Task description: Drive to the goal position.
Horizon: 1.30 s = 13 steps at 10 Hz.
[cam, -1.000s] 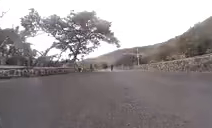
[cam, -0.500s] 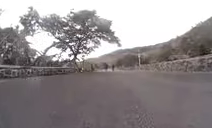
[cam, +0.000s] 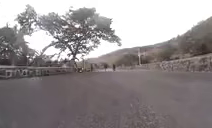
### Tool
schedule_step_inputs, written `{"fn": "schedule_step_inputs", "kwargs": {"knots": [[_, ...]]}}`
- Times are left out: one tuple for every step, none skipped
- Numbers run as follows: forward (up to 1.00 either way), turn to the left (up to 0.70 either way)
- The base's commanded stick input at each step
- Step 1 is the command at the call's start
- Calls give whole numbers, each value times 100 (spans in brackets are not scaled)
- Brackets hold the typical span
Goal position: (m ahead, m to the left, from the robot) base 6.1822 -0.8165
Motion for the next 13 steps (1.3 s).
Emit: {"fn": "schedule_step_inputs", "kwargs": {"knots": [[70, 0], [70, 0], [70, 0], [70, 0], [70, 0], [70, 0], [70, 0], [70, 0], [70, 0], [70, 0], [70, 0], [70, 0], [70, 0]]}}
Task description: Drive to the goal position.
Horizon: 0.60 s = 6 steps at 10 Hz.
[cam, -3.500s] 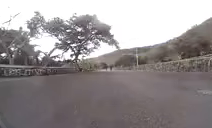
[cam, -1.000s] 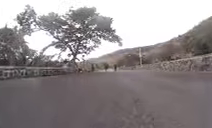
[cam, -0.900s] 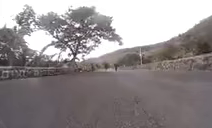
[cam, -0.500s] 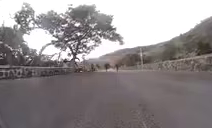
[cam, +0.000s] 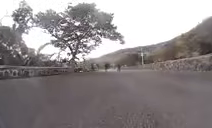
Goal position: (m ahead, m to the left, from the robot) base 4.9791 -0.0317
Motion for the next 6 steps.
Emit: {"fn": "schedule_step_inputs", "kwargs": {"knots": [[70, 0], [70, 0], [70, -5], [70, -17], [70, 0], [70, 0]]}}
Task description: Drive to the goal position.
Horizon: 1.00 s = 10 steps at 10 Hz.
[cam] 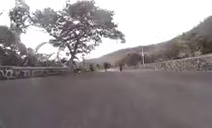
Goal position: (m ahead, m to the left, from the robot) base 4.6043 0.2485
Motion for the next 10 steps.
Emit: {"fn": "schedule_step_inputs", "kwargs": {"knots": [[70, 0], [70, 0], [70, 0], [70, 0], [70, 0], [70, 0], [70, 0], [70, 0], [70, -9], [70, -20]]}}
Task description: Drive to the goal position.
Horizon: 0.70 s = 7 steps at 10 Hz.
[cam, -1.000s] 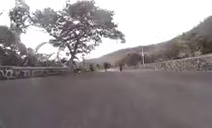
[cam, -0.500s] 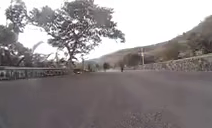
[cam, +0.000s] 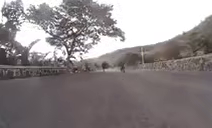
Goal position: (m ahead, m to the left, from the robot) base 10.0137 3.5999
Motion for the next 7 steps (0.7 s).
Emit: {"fn": "schedule_step_inputs", "kwargs": {"knots": [[70, 0], [70, 0], [70, 0], [70, 0], [70, 0], [70, 0], [70, 0]]}}
